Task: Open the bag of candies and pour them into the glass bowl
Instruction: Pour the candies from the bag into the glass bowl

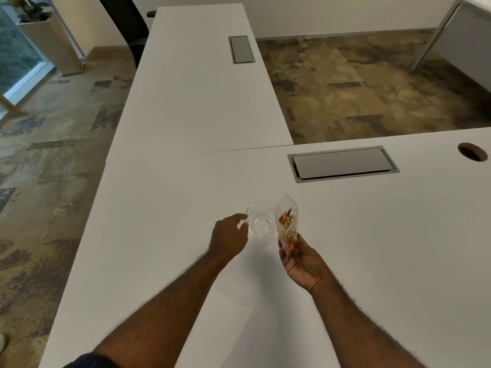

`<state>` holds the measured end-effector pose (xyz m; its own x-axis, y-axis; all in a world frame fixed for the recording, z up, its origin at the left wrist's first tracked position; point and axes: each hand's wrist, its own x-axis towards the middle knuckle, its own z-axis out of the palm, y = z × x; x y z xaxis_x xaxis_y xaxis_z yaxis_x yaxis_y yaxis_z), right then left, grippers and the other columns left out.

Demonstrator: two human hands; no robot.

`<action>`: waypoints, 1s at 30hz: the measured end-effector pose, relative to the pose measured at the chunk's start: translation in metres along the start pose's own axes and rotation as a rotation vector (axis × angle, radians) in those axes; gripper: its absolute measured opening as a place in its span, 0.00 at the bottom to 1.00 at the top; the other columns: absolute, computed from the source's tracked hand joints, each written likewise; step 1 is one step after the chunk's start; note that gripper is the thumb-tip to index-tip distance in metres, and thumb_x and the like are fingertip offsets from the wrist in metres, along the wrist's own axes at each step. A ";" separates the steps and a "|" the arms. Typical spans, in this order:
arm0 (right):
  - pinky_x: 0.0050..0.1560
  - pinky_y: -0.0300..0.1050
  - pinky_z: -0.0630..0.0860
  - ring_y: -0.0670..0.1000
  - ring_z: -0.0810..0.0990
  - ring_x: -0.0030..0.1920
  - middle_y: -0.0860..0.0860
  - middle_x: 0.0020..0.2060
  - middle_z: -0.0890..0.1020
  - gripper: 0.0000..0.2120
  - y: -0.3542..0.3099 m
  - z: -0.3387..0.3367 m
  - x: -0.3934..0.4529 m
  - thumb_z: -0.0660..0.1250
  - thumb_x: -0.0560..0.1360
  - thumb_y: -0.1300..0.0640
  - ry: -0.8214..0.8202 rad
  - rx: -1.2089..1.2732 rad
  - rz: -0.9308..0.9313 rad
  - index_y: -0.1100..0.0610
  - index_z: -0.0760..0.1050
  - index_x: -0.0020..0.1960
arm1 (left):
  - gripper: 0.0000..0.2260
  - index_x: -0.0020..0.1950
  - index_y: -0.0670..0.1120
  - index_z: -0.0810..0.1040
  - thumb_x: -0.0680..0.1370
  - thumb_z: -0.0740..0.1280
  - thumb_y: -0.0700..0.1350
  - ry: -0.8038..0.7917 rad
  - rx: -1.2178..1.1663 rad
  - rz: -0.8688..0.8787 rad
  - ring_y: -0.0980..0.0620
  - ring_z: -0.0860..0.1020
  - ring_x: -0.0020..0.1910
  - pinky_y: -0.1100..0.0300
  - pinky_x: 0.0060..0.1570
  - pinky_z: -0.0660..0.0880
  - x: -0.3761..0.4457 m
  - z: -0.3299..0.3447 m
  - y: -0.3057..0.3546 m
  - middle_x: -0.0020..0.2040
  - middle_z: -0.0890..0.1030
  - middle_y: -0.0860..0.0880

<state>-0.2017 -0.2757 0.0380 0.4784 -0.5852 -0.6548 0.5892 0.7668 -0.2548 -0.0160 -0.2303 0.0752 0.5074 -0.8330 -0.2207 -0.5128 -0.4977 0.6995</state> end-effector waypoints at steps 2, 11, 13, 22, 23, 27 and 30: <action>0.33 0.41 0.82 0.53 0.86 0.40 0.58 0.48 0.84 0.21 -0.007 0.000 0.007 0.70 0.68 0.61 0.017 0.018 -0.022 0.61 0.76 0.61 | 0.19 0.70 0.49 0.72 0.79 0.62 0.49 -0.161 0.291 0.122 0.45 0.75 0.64 0.55 0.65 0.69 0.010 0.017 -0.015 0.66 0.77 0.44; 0.35 0.40 0.82 0.51 0.86 0.39 0.56 0.45 0.87 0.12 -0.026 -0.006 0.032 0.69 0.72 0.63 0.097 -0.042 -0.116 0.60 0.79 0.55 | 0.17 0.67 0.47 0.74 0.80 0.61 0.51 -0.170 0.423 0.168 0.46 0.76 0.61 0.55 0.59 0.70 0.028 0.060 -0.039 0.62 0.80 0.47; 0.34 0.40 0.82 0.52 0.86 0.40 0.56 0.45 0.86 0.10 -0.027 -0.005 0.037 0.69 0.73 0.63 0.147 -0.147 -0.151 0.60 0.79 0.55 | 0.16 0.66 0.47 0.75 0.80 0.62 0.51 -0.150 0.407 0.164 0.46 0.76 0.60 0.55 0.59 0.70 0.029 0.062 -0.040 0.62 0.80 0.47; 0.45 0.52 0.82 0.59 0.83 0.46 0.61 0.46 0.84 0.03 -0.020 0.023 0.054 0.69 0.73 0.67 0.381 -0.664 -0.374 0.61 0.80 0.44 | 0.17 0.66 0.46 0.75 0.80 0.62 0.50 -0.131 0.388 0.183 0.46 0.76 0.61 0.54 0.60 0.70 0.031 0.063 -0.043 0.62 0.81 0.47; 0.47 0.53 0.83 0.59 0.83 0.47 0.60 0.45 0.84 0.03 -0.019 0.027 0.055 0.70 0.72 0.67 0.389 -0.739 -0.394 0.60 0.81 0.43 | 0.16 0.65 0.46 0.76 0.80 0.62 0.50 -0.130 0.387 0.184 0.45 0.76 0.60 0.54 0.60 0.70 0.030 0.063 -0.043 0.62 0.81 0.47; 0.40 0.43 0.78 0.51 0.80 0.39 0.49 0.35 0.84 0.05 -0.016 0.046 0.055 0.71 0.70 0.61 0.468 -1.093 -0.496 0.53 0.82 0.37 | 0.17 0.66 0.46 0.76 0.80 0.62 0.51 -0.122 0.391 0.183 0.46 0.77 0.61 0.54 0.61 0.71 0.029 0.064 -0.042 0.62 0.81 0.47; 0.35 0.39 0.75 0.49 0.81 0.38 0.48 0.34 0.84 0.03 -0.018 0.057 0.054 0.71 0.70 0.58 0.490 -1.297 -0.531 0.54 0.82 0.38 | 0.17 0.66 0.46 0.76 0.80 0.62 0.51 -0.120 0.390 0.181 0.46 0.76 0.61 0.54 0.61 0.71 0.029 0.064 -0.041 0.63 0.80 0.47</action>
<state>-0.1495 -0.3361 0.0480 -0.0185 -0.9223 -0.3861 -0.4836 0.3462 -0.8039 -0.0244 -0.2491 -0.0032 0.3134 -0.9257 -0.2117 -0.8206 -0.3762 0.4302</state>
